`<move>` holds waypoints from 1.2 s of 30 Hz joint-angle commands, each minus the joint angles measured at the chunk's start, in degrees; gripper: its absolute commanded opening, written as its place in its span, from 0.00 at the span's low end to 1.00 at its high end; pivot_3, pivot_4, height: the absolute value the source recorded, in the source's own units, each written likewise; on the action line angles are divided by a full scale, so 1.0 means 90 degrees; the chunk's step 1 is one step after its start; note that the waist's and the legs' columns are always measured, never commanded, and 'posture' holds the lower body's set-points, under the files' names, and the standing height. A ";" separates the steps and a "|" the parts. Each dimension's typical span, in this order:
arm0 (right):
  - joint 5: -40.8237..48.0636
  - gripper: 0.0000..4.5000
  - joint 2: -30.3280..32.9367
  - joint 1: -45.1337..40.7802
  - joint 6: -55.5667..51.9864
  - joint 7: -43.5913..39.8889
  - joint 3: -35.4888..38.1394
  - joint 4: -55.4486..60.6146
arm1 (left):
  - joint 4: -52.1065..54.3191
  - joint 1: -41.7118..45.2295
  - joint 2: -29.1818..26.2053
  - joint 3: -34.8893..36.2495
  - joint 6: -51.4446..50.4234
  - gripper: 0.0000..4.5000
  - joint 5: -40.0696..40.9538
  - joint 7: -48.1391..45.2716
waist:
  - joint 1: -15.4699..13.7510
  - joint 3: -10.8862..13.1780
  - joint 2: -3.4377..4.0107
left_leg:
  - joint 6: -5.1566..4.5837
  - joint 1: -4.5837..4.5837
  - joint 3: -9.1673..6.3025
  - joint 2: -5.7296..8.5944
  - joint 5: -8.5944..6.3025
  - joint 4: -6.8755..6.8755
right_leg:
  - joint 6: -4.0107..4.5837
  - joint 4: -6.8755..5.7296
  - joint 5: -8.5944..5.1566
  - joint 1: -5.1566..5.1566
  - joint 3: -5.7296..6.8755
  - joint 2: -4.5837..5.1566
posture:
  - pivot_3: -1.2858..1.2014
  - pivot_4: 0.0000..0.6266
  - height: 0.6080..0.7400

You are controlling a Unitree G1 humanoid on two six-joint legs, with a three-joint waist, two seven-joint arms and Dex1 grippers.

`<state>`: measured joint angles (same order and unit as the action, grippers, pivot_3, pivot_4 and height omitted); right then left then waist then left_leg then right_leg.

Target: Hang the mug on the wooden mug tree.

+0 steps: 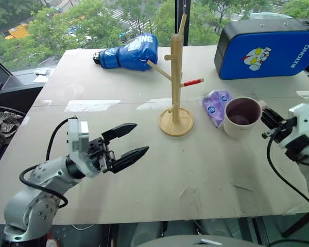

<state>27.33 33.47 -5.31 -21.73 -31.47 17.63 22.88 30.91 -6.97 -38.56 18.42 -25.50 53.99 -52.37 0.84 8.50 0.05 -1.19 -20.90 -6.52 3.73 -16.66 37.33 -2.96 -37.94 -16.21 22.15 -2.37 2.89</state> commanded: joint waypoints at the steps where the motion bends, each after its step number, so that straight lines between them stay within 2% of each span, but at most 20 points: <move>1: 0.0322 0.03 0.0412 -0.0521 -0.0394 -0.0380 -0.0223 0.0390 | 0.0232 0.0000 0.0048 0.0214 0.0024 1.00 0.0307 0.0007 | -0.0003 0.0001 -0.0001 | 0.0000 -0.0002 0.0000 0.0000 0.0000 0.0000 | 0.0000 0.0003 0.0000 0.0001 -0.0001 0.0002 | 0.52 0.24 1.00; 7: 0.0436 0.03 0.0928 -0.1948 -0.0874 -0.0981 -0.0856 -0.0061 | 0.0558 -0.0252 0.0055 0.0311 -0.0006 1.00 0.0497 0.0038 | -0.0006 0.0008 -0.0013 | 0.0000 -0.0016 -0.0003 -0.0001 0.0000 0.0001 | 0.0000 0.0007 0.0000 0.0014 0.0002 0.0005 | 0.52 0.24 1.00; 15: 0.0532 0.03 0.1006 -0.3699 -0.1146 -0.1942 -0.1488 -0.1127 | 0.0350 -0.0755 0.0043 0.0853 0.0261 1.00 0.0549 -0.0420 | 0.0001 0.0016 -0.0021 | 0.0000 -0.0026 -0.0004 -0.0001 0.0000 0.0002 | 0.0001 0.0008 0.0001 0.0022 0.0004 0.0006 | 0.52 0.24 1.00; 19: 0.0421 0.03 0.0933 -0.4297 -0.1110 -0.2477 -0.1919 -0.1607 | 0.0180 -0.1067 0.0103 0.1156 0.0411 1.00 0.0570 -0.0799 | -0.0002 0.0016 -0.0022 | 0.0000 -0.0050 -0.0003 -0.0001 0.0000 0.0003 | 0.0001 0.0008 0.0001 0.0046 0.0003 0.0007 | 0.52 0.24 1.00; 21: 0.0244 0.03 0.0781 -0.4565 -0.1130 -0.2549 -0.2200 -0.1957 | 0.0099 -0.1236 0.0123 0.1276 0.0452 1.00 0.0608 -0.1004 | -0.0001 0.0016 -0.0022 | 0.0001 -0.0082 -0.0008 -0.0001 0.0000 0.0013 | 0.0002 0.0007 0.0002 0.0074 0.0010 0.0007 | 0.52 0.24 1.00; 31: -0.0560 0.03 0.0095 -0.5199 -0.0952 -0.2837 -0.2905 -0.3337 | -0.0003 -0.1803 0.0430 0.1834 0.0880 1.00 0.0602 -0.1519 | -0.0015 0.0014 -0.0025 | 0.0002 -0.0114 -0.0007 0.0000 0.0001 0.0014 | 0.0005 0.0006 0.0005 0.0109 0.0009 0.0008 | 0.52 0.24 1.00; 33: -0.0656 0.16 0.0106 -0.5151 -0.0852 -0.3038 -0.2958 -0.3544 | 0.0030 -0.1794 0.0504 0.1792 0.0925 1.00 0.0603 -0.1508 | -0.0026 0.0012 -0.0029 | 0.0002 -0.0114 -0.0008 0.0001 0.0001 0.0016 | 0.0005 0.0006 0.0005 0.0107 0.0013 0.0011 | 0.52 0.24 1.00; 34: -0.0673 0.20 0.0139 -0.5095 -0.0812 -0.3145 -0.2960 -0.3578 | 0.0058 -0.1787 0.0540 0.1758 0.0941 1.00 0.0601 -0.1490 | -0.0021 0.0012 -0.0029 | 0.0002 -0.0114 -0.0009 0.0001 0.0001 0.0017 | 0.0005 0.0006 0.0005 0.0106 0.0013 0.0011 | 0.52 0.24 1.00; 36: -0.0715 0.39 0.0129 -0.4975 -0.0631 -0.3089 -0.2788 -0.3536 | 0.0111 -0.1774 0.0613 0.1689 0.0953 1.00 0.0595 -0.1437 | -0.0012 0.0012 -0.0029 | 0.0002 -0.0114 -0.0007 0.0002 0.0001 0.0019 | 0.0005 0.0004 0.0006 0.0106 0.0011 0.0011 | 0.52 0.24 1.00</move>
<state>20.94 34.12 -50.49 -29.76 -58.68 -9.39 -10.13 30.29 -22.94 -33.69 33.41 -18.13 58.31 -65.50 0.73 8.60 -0.21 -1.18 -21.92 -6.58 3.74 -16.65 37.50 -2.92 -37.91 -16.16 23.11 -2.28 2.99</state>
